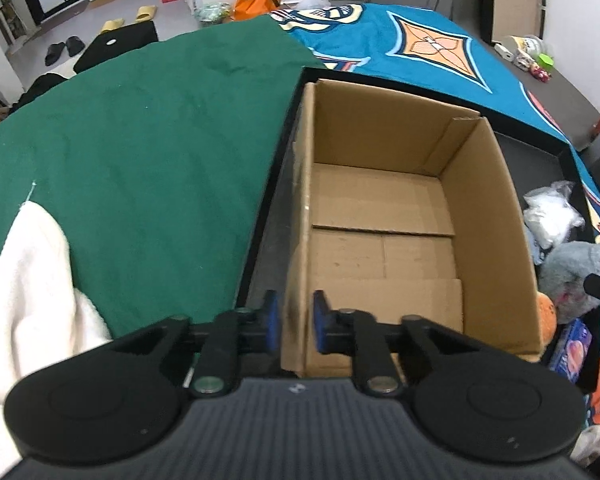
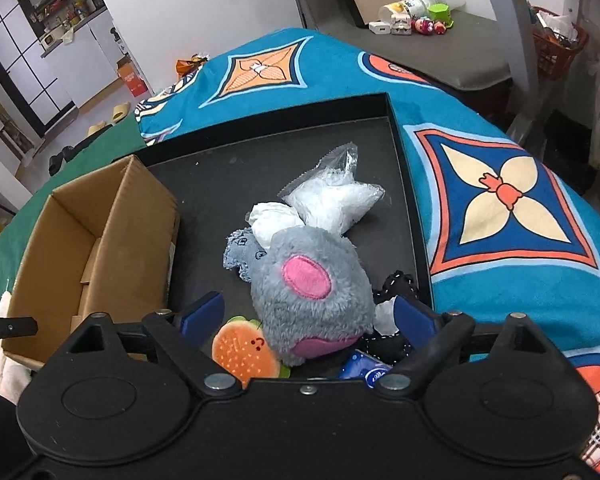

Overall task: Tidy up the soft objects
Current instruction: 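Reach the right gripper to the grey plush mouse and grasp it, then carry the grey plush mouse with the right gripper into the box, release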

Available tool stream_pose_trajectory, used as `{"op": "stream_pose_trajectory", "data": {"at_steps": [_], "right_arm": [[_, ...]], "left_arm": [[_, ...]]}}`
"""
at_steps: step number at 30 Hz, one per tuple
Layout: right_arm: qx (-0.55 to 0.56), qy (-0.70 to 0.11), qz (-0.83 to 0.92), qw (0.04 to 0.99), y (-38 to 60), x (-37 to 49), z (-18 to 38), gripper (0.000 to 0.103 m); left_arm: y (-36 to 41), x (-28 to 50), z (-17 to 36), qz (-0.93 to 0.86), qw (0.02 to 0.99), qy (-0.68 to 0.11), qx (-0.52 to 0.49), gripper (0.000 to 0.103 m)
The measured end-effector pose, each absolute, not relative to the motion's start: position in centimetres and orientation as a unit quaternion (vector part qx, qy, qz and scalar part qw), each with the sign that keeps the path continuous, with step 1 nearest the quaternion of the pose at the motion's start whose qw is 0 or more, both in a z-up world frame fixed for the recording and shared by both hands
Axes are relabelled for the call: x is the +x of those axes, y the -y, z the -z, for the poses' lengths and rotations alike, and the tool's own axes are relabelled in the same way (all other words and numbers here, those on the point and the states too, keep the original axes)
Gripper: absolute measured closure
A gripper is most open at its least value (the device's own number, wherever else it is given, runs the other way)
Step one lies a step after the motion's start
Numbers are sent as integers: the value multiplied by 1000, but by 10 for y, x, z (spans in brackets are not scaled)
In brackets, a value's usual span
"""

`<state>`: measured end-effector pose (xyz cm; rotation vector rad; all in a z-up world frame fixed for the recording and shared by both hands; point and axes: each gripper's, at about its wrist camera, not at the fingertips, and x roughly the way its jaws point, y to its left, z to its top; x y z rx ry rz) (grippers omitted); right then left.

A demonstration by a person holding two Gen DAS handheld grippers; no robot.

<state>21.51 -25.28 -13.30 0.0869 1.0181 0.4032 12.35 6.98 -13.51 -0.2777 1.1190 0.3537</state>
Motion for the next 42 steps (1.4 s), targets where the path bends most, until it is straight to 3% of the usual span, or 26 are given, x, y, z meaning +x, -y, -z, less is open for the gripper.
{"op": "stream_pose_trajectory", "data": {"at_steps": [6,8,10,13,42], "right_arm": [[34,-485,-195,852,248,218,139,20],[33,-487,-195,851,247,219,141,28],[30,-490,-195,849,246,219,142,44],[28,-490,-195,849,247,217,141,48],[8,-412,-214,886,207,172,57,51]], "left_arm": [[-75,123,134,-171,827,-521,-123,95],[-76,122,134,-171,827,-521,-122,95],[-78,120,134,-174,827,-520,-121,95],[-78,118,133,-169,831,-515,-122,95],[-92,105,136,-138,843,-504,-131,92]]}}
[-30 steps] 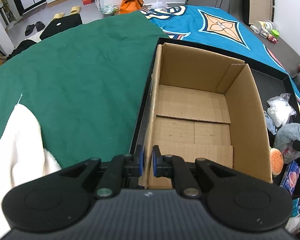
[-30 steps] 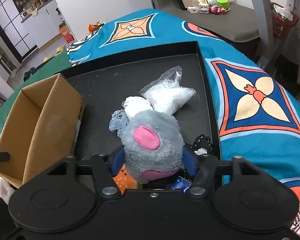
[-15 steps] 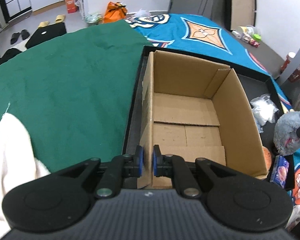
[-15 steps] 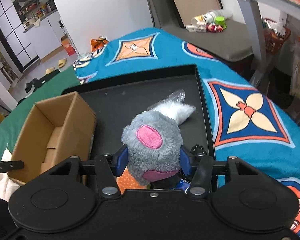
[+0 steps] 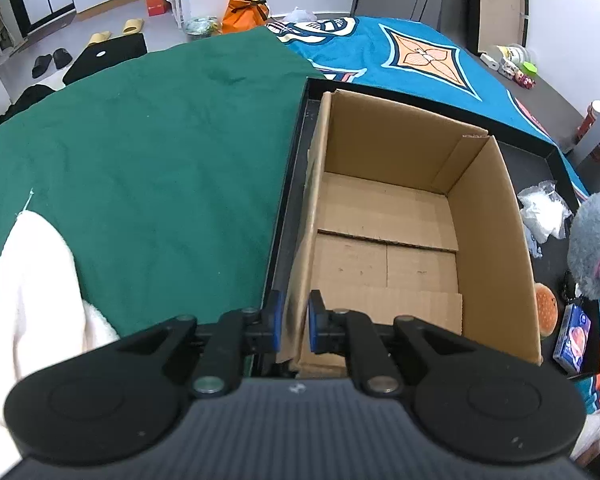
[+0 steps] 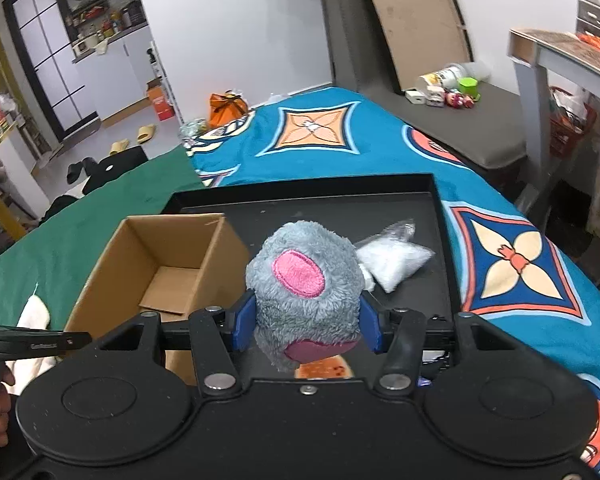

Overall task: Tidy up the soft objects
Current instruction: 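Carry the grey plush mouse with the right gripper into the box, release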

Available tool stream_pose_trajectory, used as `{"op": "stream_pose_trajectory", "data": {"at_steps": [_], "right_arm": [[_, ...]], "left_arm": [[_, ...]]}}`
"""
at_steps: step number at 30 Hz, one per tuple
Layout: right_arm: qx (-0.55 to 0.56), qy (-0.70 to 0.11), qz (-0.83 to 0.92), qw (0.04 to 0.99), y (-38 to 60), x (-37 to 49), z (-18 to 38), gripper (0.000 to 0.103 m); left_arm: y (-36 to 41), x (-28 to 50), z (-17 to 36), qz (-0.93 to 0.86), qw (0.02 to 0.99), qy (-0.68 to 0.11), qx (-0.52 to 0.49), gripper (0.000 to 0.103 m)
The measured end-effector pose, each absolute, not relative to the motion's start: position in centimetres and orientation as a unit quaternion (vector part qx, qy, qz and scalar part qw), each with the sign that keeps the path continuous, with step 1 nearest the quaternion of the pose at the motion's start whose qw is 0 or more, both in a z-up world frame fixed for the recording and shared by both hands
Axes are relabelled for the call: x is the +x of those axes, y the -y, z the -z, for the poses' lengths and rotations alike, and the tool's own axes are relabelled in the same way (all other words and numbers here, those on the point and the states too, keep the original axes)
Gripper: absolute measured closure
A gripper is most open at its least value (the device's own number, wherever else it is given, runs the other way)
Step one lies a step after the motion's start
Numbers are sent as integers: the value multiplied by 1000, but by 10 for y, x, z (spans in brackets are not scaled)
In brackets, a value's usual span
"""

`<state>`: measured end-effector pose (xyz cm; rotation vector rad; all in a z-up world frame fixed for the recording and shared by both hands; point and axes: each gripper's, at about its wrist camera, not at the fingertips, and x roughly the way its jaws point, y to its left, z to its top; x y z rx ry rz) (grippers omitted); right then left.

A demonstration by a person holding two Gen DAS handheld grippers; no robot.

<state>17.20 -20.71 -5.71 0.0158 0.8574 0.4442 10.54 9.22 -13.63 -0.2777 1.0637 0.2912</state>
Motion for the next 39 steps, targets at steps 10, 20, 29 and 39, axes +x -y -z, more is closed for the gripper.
{"op": "stream_pose_trajectory", "data": {"at_steps": [10,20,29,39], "right_arm": [[-22,-387,-240,890,167,158,42,51],[-38,-366,-275,888,126,149,34,51],[-49,-360,-308,879,91,148,34,51],[-59,-375,-293,878,86,155,52,14]], "left_arm": [[-94,95,133,-146,856,-475,-141,92],[-103,95,135,-135,856,-471,-167,93],[-107,93,137,-133,856,-469,-174,93],[-107,90,134,-129,862,-459,-172,92]]}}
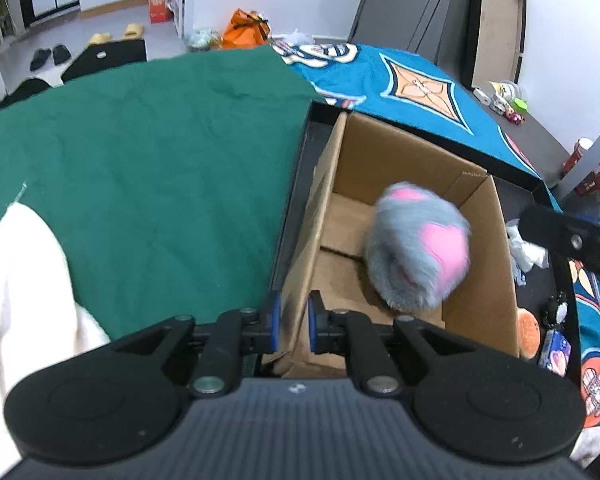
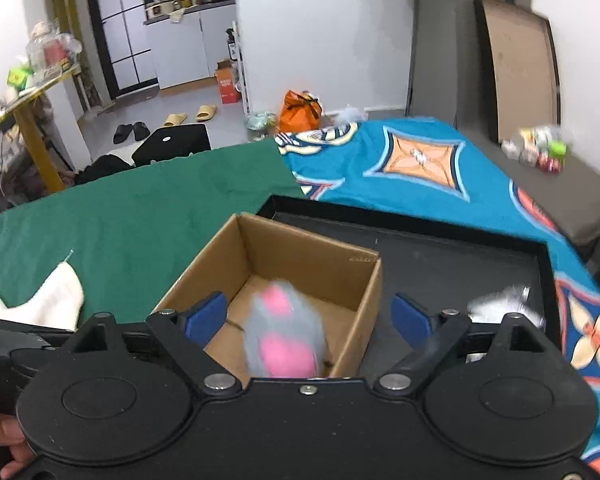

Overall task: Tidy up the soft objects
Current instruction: 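Carry the grey plush mouse with the right gripper into the box, release, then reach the right gripper to the blue tissue pack and grasp it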

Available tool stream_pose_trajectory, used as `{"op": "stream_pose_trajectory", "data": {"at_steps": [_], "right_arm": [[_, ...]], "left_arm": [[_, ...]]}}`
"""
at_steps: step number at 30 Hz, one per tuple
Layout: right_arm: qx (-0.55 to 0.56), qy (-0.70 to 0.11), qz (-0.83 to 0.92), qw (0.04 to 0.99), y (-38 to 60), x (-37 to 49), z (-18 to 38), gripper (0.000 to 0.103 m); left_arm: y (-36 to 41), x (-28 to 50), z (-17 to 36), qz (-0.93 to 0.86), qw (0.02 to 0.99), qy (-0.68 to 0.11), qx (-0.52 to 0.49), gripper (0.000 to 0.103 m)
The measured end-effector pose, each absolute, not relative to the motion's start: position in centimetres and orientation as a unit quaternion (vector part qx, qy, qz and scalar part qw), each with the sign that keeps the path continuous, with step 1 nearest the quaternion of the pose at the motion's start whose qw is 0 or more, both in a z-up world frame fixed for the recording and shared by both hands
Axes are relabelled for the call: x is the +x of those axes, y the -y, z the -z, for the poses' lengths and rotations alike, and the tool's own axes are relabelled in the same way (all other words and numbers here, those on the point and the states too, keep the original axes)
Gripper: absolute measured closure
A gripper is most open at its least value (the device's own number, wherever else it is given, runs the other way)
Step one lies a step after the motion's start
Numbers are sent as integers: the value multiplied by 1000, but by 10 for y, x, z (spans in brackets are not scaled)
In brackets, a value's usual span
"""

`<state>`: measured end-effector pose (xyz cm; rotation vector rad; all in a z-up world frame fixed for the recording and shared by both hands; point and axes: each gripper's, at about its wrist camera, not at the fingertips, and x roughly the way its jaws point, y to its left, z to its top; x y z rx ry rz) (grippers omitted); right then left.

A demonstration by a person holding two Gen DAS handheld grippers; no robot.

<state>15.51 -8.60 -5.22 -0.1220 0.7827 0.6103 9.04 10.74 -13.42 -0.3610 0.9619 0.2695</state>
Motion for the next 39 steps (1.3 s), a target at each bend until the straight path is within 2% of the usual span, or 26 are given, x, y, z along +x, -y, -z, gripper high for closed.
{"op": "stream_pose_trajectory", "data": {"at_steps": [4,7,9,12,14,26,39], "right_arm": [[-47,-386,-286,876,102,151,56,14],[-38,-395,-275,876,117,146,62,14],[-33,-399,-263,878,128,144,66,14],[-24,-406,-239,882,145,140,73,14],[-17,-412,-222,883,155,139,78,14],[32,-429,-144,891,202,134,111,15],[77,-458,-72,883,244,143,151,23]], "left_arm": [[-104,92,133,-127,863,-461,-164,89],[-100,92,131,-128,864,-463,-153,80],[-97,92,129,-125,867,-460,-146,62],[-92,89,125,-115,875,-450,-138,42],[-89,88,123,-114,877,-449,-132,37],[-73,94,123,-119,876,-460,-82,34],[-60,102,126,-134,869,-473,-51,34]]}}
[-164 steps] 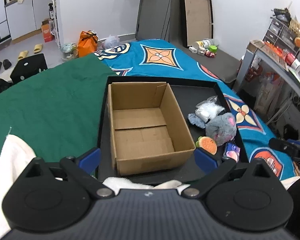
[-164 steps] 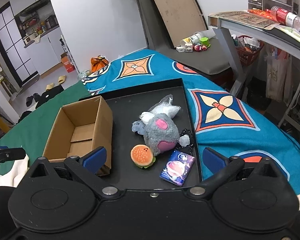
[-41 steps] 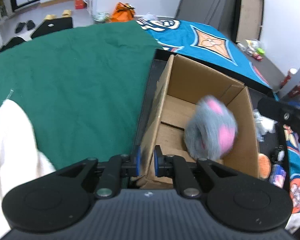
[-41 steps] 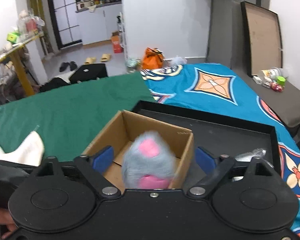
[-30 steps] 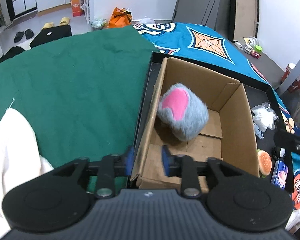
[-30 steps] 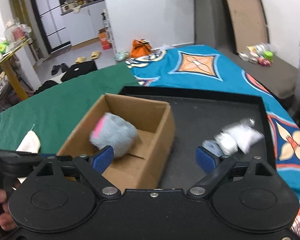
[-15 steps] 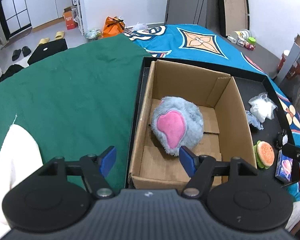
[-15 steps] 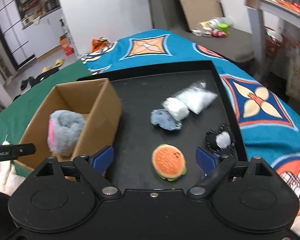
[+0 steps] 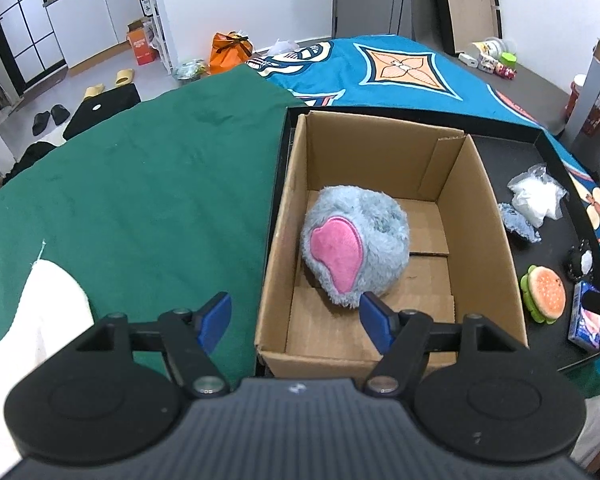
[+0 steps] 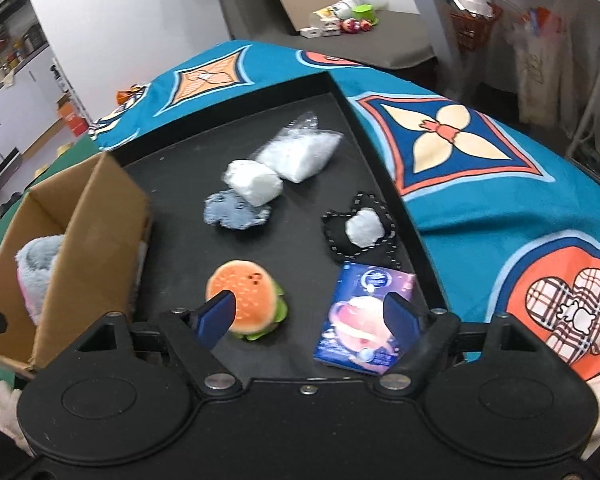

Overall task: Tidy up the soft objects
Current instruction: 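Reach the right gripper to the blue tissue pack and grasp it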

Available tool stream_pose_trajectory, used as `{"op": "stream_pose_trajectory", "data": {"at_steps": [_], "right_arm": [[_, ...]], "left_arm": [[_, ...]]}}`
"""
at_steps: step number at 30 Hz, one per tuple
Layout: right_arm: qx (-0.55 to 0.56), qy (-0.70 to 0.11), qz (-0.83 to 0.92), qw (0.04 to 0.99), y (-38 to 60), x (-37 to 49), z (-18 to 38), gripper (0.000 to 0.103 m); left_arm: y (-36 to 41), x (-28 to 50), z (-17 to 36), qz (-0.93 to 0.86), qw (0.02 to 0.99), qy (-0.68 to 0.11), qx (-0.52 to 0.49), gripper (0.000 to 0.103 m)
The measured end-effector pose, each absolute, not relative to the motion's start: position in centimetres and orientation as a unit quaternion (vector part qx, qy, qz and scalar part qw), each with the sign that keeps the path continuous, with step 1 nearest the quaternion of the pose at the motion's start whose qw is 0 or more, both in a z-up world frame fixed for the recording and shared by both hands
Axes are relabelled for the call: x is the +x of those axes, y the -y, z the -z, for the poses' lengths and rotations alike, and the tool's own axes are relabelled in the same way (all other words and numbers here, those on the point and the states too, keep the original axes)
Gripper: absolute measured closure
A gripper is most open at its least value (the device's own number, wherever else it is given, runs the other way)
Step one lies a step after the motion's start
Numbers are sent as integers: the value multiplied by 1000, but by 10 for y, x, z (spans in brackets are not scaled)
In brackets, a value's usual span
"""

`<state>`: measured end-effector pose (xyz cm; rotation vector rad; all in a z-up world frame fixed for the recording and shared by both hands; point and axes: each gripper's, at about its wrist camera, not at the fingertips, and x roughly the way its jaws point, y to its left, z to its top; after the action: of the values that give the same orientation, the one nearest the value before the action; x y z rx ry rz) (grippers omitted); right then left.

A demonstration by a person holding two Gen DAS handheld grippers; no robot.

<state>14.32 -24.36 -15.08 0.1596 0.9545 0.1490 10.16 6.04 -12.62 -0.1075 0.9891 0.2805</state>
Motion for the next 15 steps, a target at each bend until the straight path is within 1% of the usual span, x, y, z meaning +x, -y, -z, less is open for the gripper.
{"op": "stream_pose_trajectory", "data": {"at_steps": [4,15], "right_arm": [[81,-470,-50,878,252,146,161,26],[79,-501,-7,862,260,154,183,26]], "left_arm": [[-54,106,128,-137,865,-481,-30,34],[-41,113,133,-144,856,-497,10,34]]}}
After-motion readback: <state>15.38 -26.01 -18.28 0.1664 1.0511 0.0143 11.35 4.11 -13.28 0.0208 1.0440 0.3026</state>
